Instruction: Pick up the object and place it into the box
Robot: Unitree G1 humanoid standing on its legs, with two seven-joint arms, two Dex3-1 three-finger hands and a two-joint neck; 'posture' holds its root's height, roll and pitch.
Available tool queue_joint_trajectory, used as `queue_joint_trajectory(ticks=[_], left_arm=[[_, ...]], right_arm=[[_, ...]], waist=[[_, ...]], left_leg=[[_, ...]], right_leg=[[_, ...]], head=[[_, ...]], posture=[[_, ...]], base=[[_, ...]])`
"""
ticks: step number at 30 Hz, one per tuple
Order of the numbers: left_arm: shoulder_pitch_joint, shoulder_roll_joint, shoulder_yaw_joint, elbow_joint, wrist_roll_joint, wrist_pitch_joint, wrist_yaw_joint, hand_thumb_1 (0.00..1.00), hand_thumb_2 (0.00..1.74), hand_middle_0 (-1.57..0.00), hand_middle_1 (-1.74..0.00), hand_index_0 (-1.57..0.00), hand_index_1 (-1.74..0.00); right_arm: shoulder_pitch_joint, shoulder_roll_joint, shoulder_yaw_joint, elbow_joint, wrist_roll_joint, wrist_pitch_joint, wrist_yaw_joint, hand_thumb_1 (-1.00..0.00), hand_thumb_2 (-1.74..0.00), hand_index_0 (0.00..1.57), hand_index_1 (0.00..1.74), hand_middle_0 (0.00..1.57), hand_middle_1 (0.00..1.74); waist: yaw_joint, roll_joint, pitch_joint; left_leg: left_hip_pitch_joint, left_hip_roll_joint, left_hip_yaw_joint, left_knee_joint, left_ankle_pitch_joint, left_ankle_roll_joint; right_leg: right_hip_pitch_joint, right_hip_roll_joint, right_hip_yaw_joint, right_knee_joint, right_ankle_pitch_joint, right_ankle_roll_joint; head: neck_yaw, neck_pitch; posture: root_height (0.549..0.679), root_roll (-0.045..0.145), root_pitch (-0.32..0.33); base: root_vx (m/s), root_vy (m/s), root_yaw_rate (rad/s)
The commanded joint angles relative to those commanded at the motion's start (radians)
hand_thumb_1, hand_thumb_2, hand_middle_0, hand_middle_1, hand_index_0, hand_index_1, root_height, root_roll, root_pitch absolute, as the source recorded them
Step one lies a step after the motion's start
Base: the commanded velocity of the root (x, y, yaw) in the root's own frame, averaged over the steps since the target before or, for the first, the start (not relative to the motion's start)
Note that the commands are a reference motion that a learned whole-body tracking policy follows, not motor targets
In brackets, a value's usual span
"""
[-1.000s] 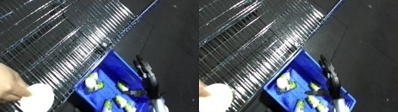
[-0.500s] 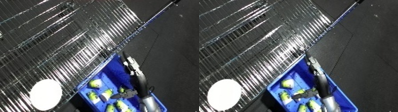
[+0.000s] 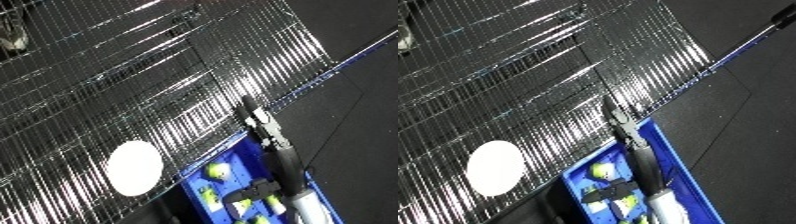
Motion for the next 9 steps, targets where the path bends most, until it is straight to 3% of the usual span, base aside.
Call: queue_joint_trajectory(ticks=[9], left_arm=[[0.016, 0.012, 0.014, -0.005, 0.002, 0.022, -0.021, 1.0, 1.74, -1.57, -1.74, -1.57, -1.74]], right_arm=[[-0.018, 0.005, 0.027, 0.014, -0.006, 0.047, 0.042, 0.0, 0.0, 0.0, 0.0, 0.0, 0.0]], waist=[[0.029, -0.009, -0.005]], left_leg=[[-0.013, -0.005, -0.018, 0.02, 0.003, 0.0013]], right_leg=[[-0.003, -0.0051, -0.021, 0.023, -0.008, 0.0024]], head=[[-0.039, -0.064]], posture=[[0.626, 0.062, 0.026]], base=[[0.035, -0.04, 0.095]])
